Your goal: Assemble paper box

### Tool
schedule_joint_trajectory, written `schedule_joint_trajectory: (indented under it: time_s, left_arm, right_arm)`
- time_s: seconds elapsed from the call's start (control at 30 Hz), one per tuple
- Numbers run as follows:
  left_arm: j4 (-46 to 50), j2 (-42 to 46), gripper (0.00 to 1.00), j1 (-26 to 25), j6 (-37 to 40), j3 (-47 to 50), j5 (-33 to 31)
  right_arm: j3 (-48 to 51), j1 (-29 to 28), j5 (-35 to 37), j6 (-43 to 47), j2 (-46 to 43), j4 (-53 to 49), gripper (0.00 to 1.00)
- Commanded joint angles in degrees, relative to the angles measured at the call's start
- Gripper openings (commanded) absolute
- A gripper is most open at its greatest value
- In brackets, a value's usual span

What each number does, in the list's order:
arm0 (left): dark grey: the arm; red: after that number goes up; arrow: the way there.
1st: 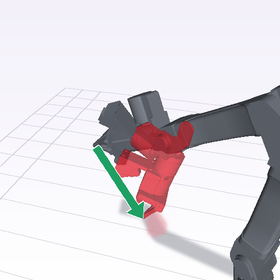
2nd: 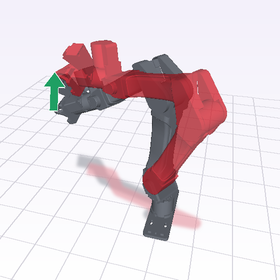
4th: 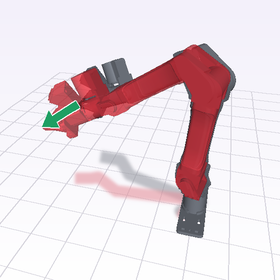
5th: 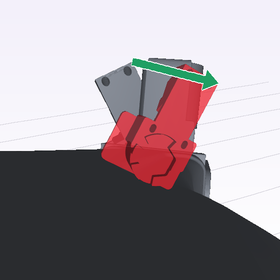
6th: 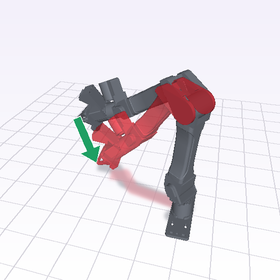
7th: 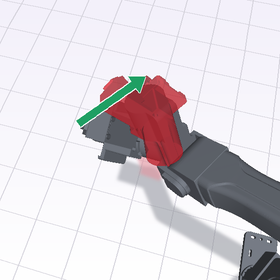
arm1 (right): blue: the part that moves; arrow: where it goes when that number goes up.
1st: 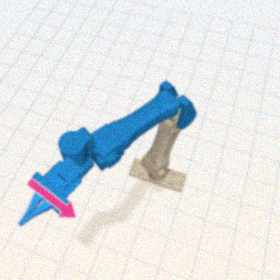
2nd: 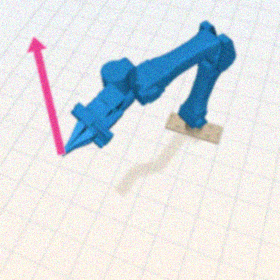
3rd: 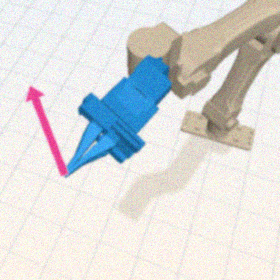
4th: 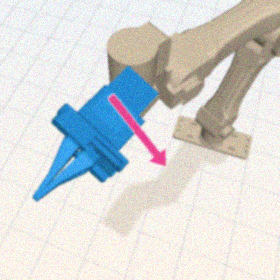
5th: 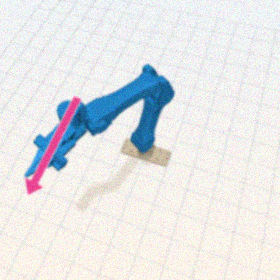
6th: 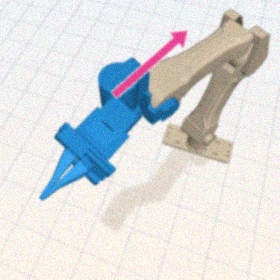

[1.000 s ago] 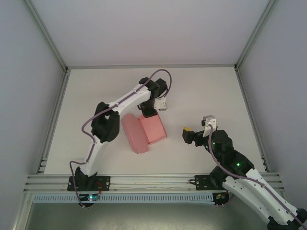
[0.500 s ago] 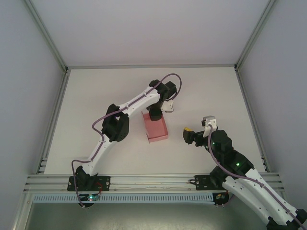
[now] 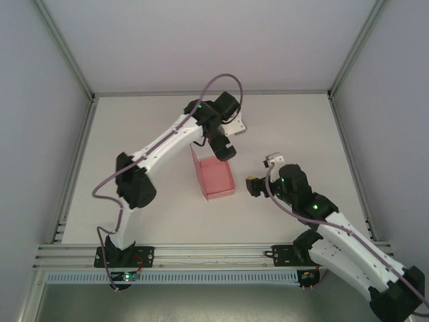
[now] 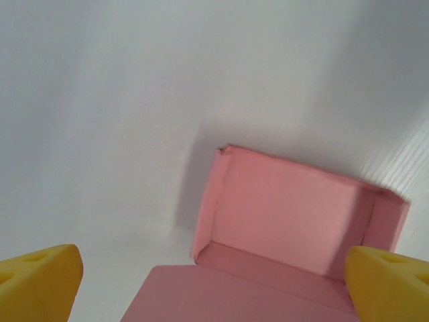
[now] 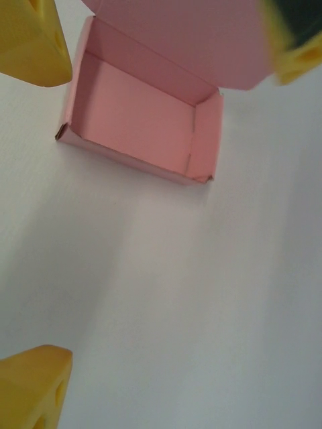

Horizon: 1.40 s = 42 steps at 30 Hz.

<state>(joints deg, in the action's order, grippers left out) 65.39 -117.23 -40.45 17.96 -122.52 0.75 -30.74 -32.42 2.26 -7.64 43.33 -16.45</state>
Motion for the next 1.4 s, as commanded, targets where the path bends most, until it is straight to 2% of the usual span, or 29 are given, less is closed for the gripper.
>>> schedule_joint_trajectory:
  time_s: [0.0, 0.2, 0.3, 0.37, 0.43, 0.57, 0.7, 0.97, 1.07, 1.2, 1.23, 1.37]
  left_arm:
    - [-9.5, 7.8, 1.00, -0.2, -15.8, 8.2, -7.5]
    - [-24.2, 28.7, 1.00, 4.6, -32.1, 37.6, -14.8]
    - [-30.9, 40.0, 1.00, 8.1, -37.4, 52.9, -11.6]
    - [-34.0, 47.1, 1.00, 8.8, -39.9, 61.9, -13.3]
    - [-33.3, 53.3, 1.00, 8.9, -42.5, 67.9, -16.3]
    - [-27.7, 61.8, 1.00, 9.1, -46.4, 73.4, -21.2]
    - [-27.1, 66.5, 1.00, 9.2, -48.0, 77.6, -20.4]
    - [-27.4, 66.9, 1.00, 9.2, -48.3, 80.4, -20.7]
    - [-27.6, 66.6, 1.00, 9.1, -48.3, 80.7, -19.8]
    - [-27.6, 66.7, 1.00, 9.1, -48.5, 80.7, -19.5]
    - [-27.6, 66.6, 1.00, 9.2, -48.7, 80.8, -19.5]
    - [-27.8, 66.6, 1.00, 9.1, -49.4, 81.1, -19.8]
  right_arm:
    - [-6.6, 0.5, -9.9, 9.1, 8.6, 3.7, 0.98]
    - [-20.3, 0.7, -18.7, 20.3, 29.9, 1.9, 0.98]
    - [-28.4, 0.5, -21.9, 24.7, 40.2, -0.4, 0.98]
    - [-34.3, 0.1, -21.7, 26.9, 46.8, -2.8, 0.98]
    - [-40.2, -0.1, -20.8, 28.8, 53.1, -6.2, 0.98]
    - [-48.2, -1.1, -19.0, 31.8, 62.6, -11.5, 0.98]
    - [-53.3, -1.9, -18.1, 32.2, 68.8, -15.2, 0.93]
    - [-55.9, -3.5, -16.6, 32.7, 74.2, -17.2, 0.78]
    - [-56.7, -3.9, -14.6, 31.9, 75.7, -16.6, 0.67]
    - [-57.8, -4.0, -11.6, 29.1, 77.2, -15.9, 0.32]
    - [-57.9, -4.1, -10.8, 28.1, 77.3, -15.9, 0.26]
    - [-55.8, -4.2, -6.6, 22.2, 75.8, -13.9, 0.12]
